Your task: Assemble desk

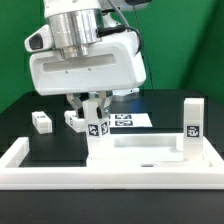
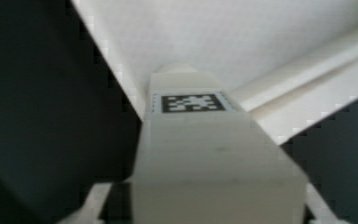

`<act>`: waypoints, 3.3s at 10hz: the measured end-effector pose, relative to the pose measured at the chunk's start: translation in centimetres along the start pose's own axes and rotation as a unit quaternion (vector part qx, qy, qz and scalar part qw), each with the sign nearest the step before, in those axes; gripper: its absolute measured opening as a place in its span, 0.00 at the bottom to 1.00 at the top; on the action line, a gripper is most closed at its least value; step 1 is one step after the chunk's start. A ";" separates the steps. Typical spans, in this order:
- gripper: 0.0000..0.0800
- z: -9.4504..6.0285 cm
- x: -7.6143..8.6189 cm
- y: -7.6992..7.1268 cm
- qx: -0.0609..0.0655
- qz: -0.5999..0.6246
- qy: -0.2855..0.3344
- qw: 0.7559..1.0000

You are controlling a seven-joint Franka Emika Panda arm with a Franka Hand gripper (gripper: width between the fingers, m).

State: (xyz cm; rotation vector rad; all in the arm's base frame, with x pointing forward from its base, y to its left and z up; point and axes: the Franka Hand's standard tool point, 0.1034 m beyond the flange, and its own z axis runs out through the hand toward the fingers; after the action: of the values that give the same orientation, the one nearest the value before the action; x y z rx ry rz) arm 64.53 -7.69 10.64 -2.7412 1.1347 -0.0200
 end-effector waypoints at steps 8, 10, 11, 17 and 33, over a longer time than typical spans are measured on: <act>0.37 0.6 -0.4 -0.7 0.028 0.394 -0.005 0.919; 0.74 0.6 -1.0 -0.9 0.014 0.239 -0.003 0.971; 0.74 0.5 -1.5 -1.2 -0.010 0.119 -0.011 0.993; 0.81 0.6 -1.4 -1.5 -0.045 -0.279 -0.001 0.959; 0.37 0.9 -1.0 -0.9 0.043 0.375 0.026 0.926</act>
Offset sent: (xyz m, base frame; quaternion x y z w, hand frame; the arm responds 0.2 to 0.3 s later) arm 0.0209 0.0285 -0.0056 0.0745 -0.0014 0.3393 0.9377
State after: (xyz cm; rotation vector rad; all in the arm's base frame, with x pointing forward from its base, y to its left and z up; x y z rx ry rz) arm 64.52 -6.18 9.96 -2.0688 2.0537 -0.0392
